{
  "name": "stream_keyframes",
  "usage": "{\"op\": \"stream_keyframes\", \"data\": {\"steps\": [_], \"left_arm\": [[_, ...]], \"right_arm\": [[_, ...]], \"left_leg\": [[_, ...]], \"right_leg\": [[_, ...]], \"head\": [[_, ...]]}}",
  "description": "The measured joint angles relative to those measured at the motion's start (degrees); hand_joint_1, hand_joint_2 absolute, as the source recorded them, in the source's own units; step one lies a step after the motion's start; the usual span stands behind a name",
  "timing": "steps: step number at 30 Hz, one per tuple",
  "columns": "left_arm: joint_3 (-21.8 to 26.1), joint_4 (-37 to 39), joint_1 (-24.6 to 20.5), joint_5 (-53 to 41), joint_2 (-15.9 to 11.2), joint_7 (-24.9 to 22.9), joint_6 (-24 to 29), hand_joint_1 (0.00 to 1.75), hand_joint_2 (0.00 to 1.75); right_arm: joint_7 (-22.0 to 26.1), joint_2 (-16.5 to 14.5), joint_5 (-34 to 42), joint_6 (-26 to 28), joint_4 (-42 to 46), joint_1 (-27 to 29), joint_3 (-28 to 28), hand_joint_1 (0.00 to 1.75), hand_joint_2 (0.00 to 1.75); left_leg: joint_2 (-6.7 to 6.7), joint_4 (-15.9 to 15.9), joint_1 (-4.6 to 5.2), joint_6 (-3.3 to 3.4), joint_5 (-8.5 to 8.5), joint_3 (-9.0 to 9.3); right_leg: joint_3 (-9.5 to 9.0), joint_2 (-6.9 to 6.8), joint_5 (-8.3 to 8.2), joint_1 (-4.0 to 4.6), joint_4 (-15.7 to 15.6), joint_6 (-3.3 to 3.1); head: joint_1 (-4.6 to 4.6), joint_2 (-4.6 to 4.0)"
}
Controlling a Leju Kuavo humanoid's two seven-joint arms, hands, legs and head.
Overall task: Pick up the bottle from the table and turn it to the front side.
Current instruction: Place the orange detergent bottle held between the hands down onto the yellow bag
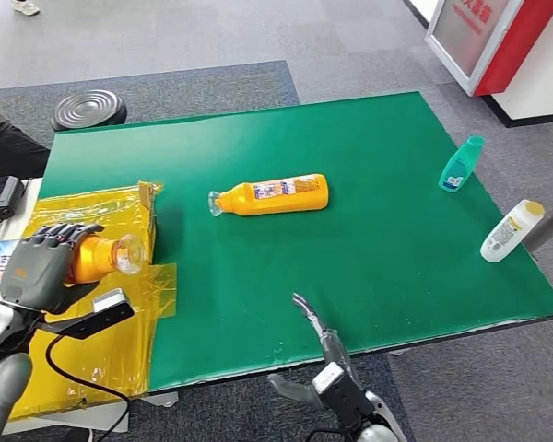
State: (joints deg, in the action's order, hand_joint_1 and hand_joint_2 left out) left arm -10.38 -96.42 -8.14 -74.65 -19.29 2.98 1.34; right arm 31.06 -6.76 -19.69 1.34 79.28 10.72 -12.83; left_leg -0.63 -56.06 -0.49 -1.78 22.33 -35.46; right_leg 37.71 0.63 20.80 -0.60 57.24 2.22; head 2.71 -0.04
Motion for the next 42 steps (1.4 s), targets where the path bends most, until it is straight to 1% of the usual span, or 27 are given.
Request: {"op": "stream_keyframes", "data": {"steps": [4,7,11,16,23,31,32,33,34,35,36,37,38,42], "left_arm": [[-1.60,1.77,-1.22,-3.34,-0.25,-1.75,-1.30,1.75,1.75],[-4.08,5.48,-3.24,-6.70,-0.07,-3.12,-2.27,1.75,1.75],[-7.60,10.87,-5.47,-7.63,0.94,-3.23,-3.05,1.75,1.75],[-10.94,15.93,-6.48,-7.39,1.85,-3.76,-4.26,1.75,1.75],[-12.48,19.84,-6.77,-3.75,2.32,-2.10,-4.86,1.75,1.75],[-13.39,21.69,-7.59,-2.34,2.55,-1.93,-5.52,1.75,1.75],[-13.49,21.96,-7.79,-1.98,2.56,-1.93,-5.74,1.68,1.75],[-13.56,22.30,-8.01,-1.56,2.55,-1.93,-5.93,1.45,1.75],[-13.60,22.66,-8.25,-1.15,2.52,-1.94,-6.05,1.05,1.75],[-13.61,23.04,-8.47,-0.69,2.47,-1.97,-6.13,0.62,1.75],[-13.58,23.41,-8.62,-0.26,2.41,-2.06,-6.17,0.24,1.75],[-13.54,23.76,-8.73,0.09,2.34,-2.26,-6.19,0.03,1.75],[-13.44,24.11,-8.77,0.40,2.28,-2.61,-6.17,0.00,1.75],[-12.30,25.09,-8.70,0.77,2.16,-4.15,-5.80,0.00,1.75]], "right_arm": [[-0.03,-0.14,-0.05,-0.32,0.02,-0.05,0.29,0.00,1.75],[-0.06,-0.27,-0.11,-0.64,0.02,-0.24,0.36,0.00,1.75],[-0.09,-0.30,-0.07,-0.74,0.02,-0.44,0.39,0.00,1.75],[-0.17,-0.30,0.11,-0.74,0.02,-0.53,0.47,0.00,1.75],[-0.33,-0.30,0.34,-0.73,0.02,-0.64,0.55,0.00,1.75],[-0.53,-0.30,0.57,-0.67,0.02,-0.76,0.57,0.00,1.75],[-0.69,-0.30,0.67,-0.67,0.02,-0.81,0.57,0.00,1.75],[-0.92,-0.30,0.80,-0.66,0.07,-0.86,0.57,0.00,1.75],[-1.14,-0.30,0.93,-0.66,0.16,-0.90,0.57,0.00,1.75],[-1.36,-0.30,1.04,-0.66,0.28,-0.93,0.57,0.00,1.75],[-1.55,-0.30,1.13,-0.66,0.43,-0.94,0.57,0.00,1.75],[-1.68,-0.30,1.17,-0.66,0.56,-0.93,0.57,0.00,1.75],[-1.79,-0.30,1.19,-0.66,0.65,-0.92,0.57,0.00,1.75],[-2.03,-0.30,1.21,-0.53,1.11,-0.79,0.57,0.00,1.75]], "left_leg": [[0.00,0.00,0.00,0.00,0.00,0.00],[0.00,0.00,0.00,0.00,-0.01,-0.01],[0.00,0.00,0.01,0.00,-0.02,-0.01],[0.00,0.00,0.01,0.00,-0.01,-0.01],[0.00,0.00,0.00,-0.01,0.00,-0.01],[0.00,0.00,0.00,0.00,0.00,-0.01],[0.00,0.00,0.00,0.00,-0.01,-0.01],[0.00,0.00,0.00,0.00,-0.01,-0.01],[0.00,0.00,0.00,0.00,-0.01,-0.02],[0.00,0.00,0.00,-0.01,-0.01,-0.01],[0.00,0.00,0.00,-0.01,-0.01,-0.01],[0.00,0.00,0.00,-0.01,-0.01,-0.01],[0.00,0.00,0.00,-0.01,-0.01,-0.01],[0.00,0.00,0.00,-0.01,-0.01,-0.02]], "right_leg": [[0.01,0.00,0.02,0.00,0.00,0.01],[0.00,0.00,0.01,0.00,0.00,0.01],[-0.01,0.00,-0.02,-0.01,0.00,0.02],[0.00,0.00,-0.02,-0.01,0.00,0.02],[0.01,0.00,0.02,0.00,0.00,0.01],[0.00,0.00,0.01,0.00,0.00,0.02],[-0.01,0.00,0.00,0.00,0.00,0.02],[-0.01,0.00,0.00,0.00,0.00,0.02],[-0.01,0.00,0.00,0.00,0.00,0.02],[-0.01,0.00,0.00,0.00,0.00,0.02],[-0.01,0.00,0.00,0.00,0.00,0.01],[-0.01,0.00,0.00,0.00,0.00,0.01],[-0.01,0.00,0.00,0.00,0.01,0.01],[-0.01,0.00,0.01,0.00,0.01,0.01]], "head": [[0.00,0.00],[0.00,0.00],[0.01,-0.01],[0.00,0.00],[0.00,0.00],[0.00,-0.01],[0.01,-0.01],[0.01,-0.01],[0.01,-0.01],[0.01,-0.01],[0.00,-0.01],[0.00,-0.01],[0.00,-0.01],[0.00,0.00]]}}
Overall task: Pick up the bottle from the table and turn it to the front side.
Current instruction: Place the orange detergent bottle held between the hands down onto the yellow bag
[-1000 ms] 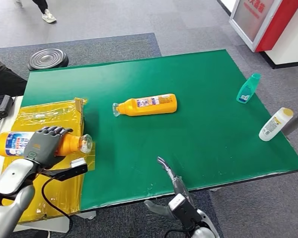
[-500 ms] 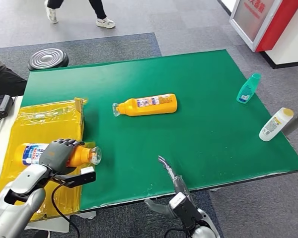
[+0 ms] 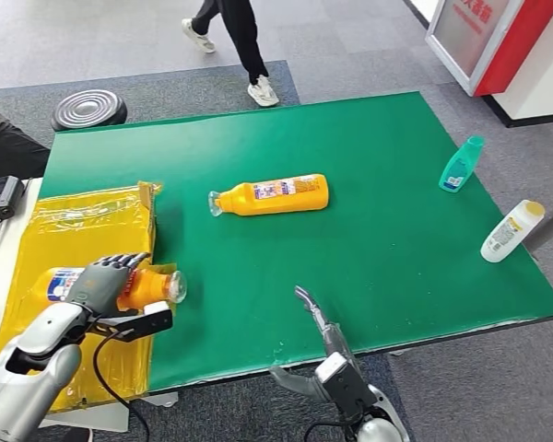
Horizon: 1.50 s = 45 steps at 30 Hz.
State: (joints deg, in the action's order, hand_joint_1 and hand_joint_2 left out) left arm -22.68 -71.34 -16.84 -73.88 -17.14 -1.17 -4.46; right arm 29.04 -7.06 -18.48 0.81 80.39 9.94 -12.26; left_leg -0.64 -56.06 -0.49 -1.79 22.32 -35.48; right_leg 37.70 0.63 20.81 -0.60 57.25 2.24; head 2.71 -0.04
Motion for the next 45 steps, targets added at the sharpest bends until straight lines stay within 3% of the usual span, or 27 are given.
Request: {"op": "stream_keyframes", "data": {"steps": [11,23,45], "left_arm": [[3.00,0.39,-0.21,1.66,-0.64,0.50,0.32,0.00,1.75],[4.52,-1.30,1.43,6.16,-3.09,2.60,0.66,0.00,1.75],[8.63,-6.49,4.54,8.62,-2.90,3.00,4.52,0.00,1.75]], "right_arm": [[-1.37,0.02,0.04,0.87,2.76,0.18,0.01,0.00,1.75],[-1.73,0.11,0.18,1.22,6.40,1.96,0.20,0.00,1.75],[-2.34,1.12,-2.34,2.05,11.35,1.74,0.05,0.00,1.75]], "left_leg": [[0.00,0.00,0.00,-0.01,-0.01,0.01],[0.00,0.00,0.00,0.00,0.00,0.00],[0.00,0.00,0.00,-0.01,-0.01,0.01]], "right_leg": [[0.00,0.00,-0.01,0.00,0.00,0.00],[-0.01,0.00,0.01,0.00,0.00,0.00],[-0.02,0.00,-0.01,0.00,0.00,0.00]], "head": [[0.00,0.00],[0.00,-0.01],[0.01,-0.01]]}}
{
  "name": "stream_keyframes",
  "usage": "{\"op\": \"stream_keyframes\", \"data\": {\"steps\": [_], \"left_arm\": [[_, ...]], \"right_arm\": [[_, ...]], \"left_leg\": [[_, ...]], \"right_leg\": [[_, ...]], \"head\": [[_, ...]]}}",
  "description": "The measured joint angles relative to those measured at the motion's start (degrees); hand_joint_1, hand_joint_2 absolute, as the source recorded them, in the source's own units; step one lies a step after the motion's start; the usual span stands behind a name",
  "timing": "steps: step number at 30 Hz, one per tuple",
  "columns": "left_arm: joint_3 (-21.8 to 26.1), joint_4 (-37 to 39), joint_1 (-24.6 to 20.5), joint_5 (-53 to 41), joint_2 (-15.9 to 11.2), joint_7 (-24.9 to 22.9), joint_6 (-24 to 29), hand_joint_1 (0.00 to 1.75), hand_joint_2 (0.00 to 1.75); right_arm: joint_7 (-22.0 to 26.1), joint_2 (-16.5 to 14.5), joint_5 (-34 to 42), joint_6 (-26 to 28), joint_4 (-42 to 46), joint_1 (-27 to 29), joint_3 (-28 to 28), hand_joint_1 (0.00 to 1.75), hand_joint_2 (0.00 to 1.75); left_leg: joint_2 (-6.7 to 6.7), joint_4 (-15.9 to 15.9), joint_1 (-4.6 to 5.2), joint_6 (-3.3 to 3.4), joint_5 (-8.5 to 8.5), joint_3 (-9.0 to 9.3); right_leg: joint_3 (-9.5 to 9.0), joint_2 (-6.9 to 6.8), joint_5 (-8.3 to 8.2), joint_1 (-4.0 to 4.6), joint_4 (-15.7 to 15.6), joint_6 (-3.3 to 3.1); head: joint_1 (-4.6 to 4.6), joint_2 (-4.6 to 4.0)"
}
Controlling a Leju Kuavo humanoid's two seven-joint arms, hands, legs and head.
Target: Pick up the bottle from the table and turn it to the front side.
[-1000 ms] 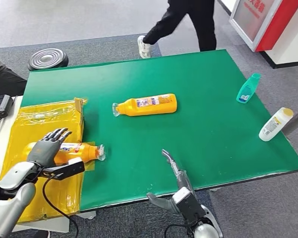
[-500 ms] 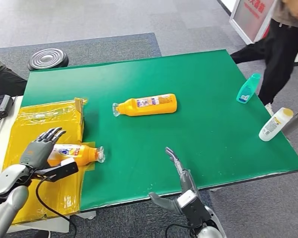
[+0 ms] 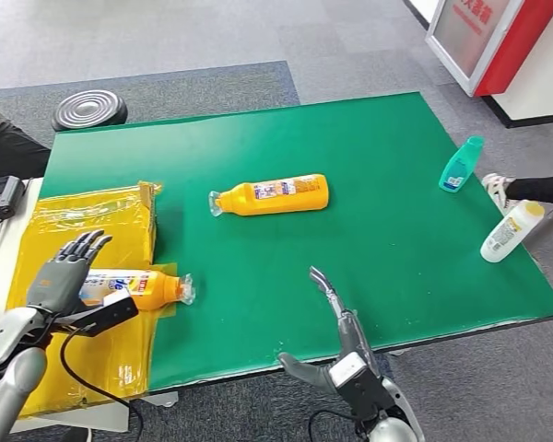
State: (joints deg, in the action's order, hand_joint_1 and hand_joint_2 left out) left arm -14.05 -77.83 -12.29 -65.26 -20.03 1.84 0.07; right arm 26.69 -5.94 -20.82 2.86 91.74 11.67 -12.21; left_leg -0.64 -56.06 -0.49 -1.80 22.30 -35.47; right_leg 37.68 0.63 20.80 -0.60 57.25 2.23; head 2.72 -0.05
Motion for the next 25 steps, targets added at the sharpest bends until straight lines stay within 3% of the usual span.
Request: {"op": "stream_keyframes", "data": {"steps": [18,25], "left_arm": [[4.75,-4.25,1.95,4.27,-3.16,0.34,-0.43,0.00,1.75],[8.91,-7.50,6.61,9.78,-3.58,3.88,0.16,0.00,1.75]], "right_arm": [[-0.66,0.21,-0.75,-0.55,0.60,-1.96,0.01,0.00,1.75],[1.48,0.39,-0.19,-0.69,0.71,-2.28,0.05,0.00,1.75]], "left_leg": [[0.00,0.00,-0.01,0.00,0.00,0.00],[0.00,0.00,-0.01,-0.01,0.01,0.01]], "right_leg": [[-0.02,0.00,0.00,0.01,0.00,0.00],[0.01,0.01,0.03,0.01,0.00,-0.01]], "head": [[0.00,0.01],[-0.01,0.00]]}}
